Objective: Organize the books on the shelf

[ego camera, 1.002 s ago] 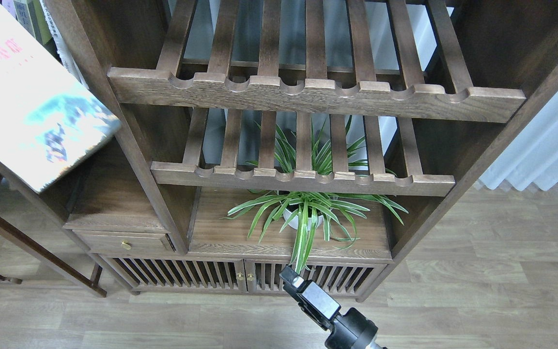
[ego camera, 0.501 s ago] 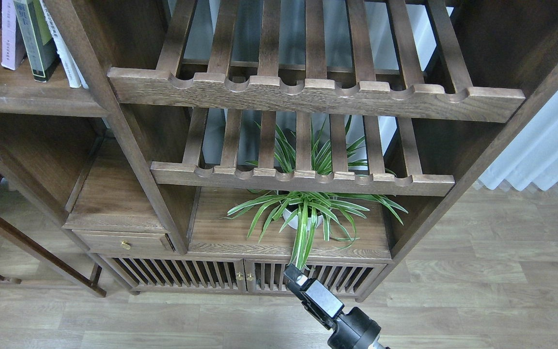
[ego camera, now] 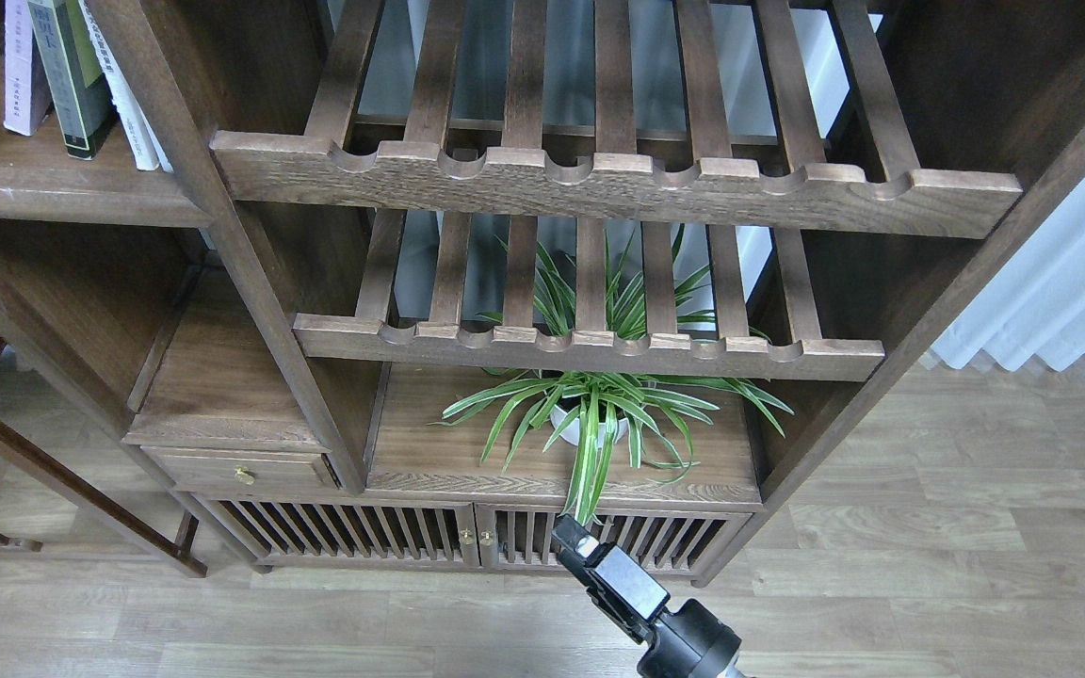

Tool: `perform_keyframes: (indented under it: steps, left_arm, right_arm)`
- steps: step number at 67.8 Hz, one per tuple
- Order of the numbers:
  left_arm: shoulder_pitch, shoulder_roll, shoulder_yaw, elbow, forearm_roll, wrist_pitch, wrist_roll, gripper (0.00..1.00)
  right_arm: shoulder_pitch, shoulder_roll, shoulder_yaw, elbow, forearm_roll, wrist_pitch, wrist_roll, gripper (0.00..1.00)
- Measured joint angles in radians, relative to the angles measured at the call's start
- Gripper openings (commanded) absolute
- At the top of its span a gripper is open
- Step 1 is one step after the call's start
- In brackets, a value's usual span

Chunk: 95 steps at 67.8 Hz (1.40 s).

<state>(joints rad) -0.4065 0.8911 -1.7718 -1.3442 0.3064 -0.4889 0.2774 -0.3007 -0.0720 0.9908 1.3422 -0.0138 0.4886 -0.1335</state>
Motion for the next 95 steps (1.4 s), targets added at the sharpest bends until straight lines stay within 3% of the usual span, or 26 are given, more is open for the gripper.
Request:
perform_keyframes:
  steps: [20, 42, 65, 91, 95]
  left_arm:
    - [-0.291, 0.009, 0.177, 0.134, 0.117, 0.000, 0.004, 0.10]
    - [-0.450, -0.009, 0.305, 0.255, 0.165, 0.000, 0.012, 0.10]
    - [-0.682, -0.053, 0.529, 0.370, 0.170, 0.000, 0.018, 0.10]
    - [-0.759, -0.118, 0.616, 0.440, 0.171, 0.000, 0.044, 0.14]
    - [-0.754, -0.131, 0.617, 0.445, 0.171, 0.000, 0.050, 0.24]
  right_arm:
    - [-0.001, 0.003, -0.001, 0.000, 0.001, 0.000, 0.000, 1.00]
    - [-0.001, 0.004, 0.000, 0.000, 0.002, 0.000, 0.000, 1.00]
    - [-0.002, 0.005, 0.000, 0.000, 0.002, 0.000, 0.001, 1.00]
    - [-0.003, 0.002, 0.014, 0.000, 0.003, 0.000, 0.002, 1.00]
    - [-0.003, 0.002, 0.013, 0.000, 0.003, 0.000, 0.002, 1.00]
